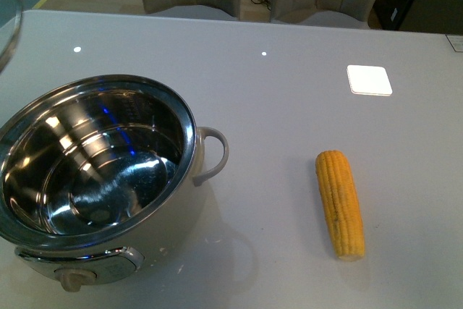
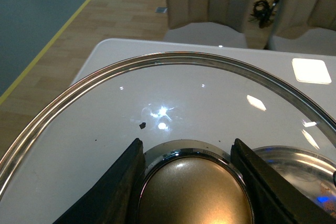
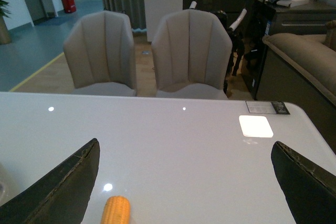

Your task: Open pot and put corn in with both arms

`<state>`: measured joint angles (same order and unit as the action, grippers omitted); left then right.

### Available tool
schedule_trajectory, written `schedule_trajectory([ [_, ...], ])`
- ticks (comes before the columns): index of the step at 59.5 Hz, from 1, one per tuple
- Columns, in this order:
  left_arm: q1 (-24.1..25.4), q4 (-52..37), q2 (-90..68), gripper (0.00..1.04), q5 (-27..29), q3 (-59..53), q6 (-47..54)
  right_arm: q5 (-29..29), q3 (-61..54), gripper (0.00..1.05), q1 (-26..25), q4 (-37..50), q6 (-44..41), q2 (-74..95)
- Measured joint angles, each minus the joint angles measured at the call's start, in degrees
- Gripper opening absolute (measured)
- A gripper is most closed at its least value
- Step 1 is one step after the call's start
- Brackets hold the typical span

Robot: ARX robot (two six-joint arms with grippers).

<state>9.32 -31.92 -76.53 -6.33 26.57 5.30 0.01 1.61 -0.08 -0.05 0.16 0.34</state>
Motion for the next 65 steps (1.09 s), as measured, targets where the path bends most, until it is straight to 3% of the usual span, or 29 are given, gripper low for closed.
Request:
schedule_trajectory([
  [15,18.9,-7.1,-6.1,0.44,-6.8,-1.0,3.1,0.0,0.0,0.96,0.0,0.0,0.0,0.0],
  [26,26.4,-16.0,-17.0,0.44,-8.2,-1.0,3.9,0.0,0.0,0.96,0.0,0.0,0.0,0.0],
  [46,28.9,-28.9,-36.8,0.44,-8.7,1.3,4.2,0.0,0.0,0.96,0.0,0.0,0.0,0.0],
  [65,26.9,-34.4,-52.4,0.44,-7.6,10.6,4.2,0.0,0.0,0.96,0.0,0.0,0.0,0.0],
])
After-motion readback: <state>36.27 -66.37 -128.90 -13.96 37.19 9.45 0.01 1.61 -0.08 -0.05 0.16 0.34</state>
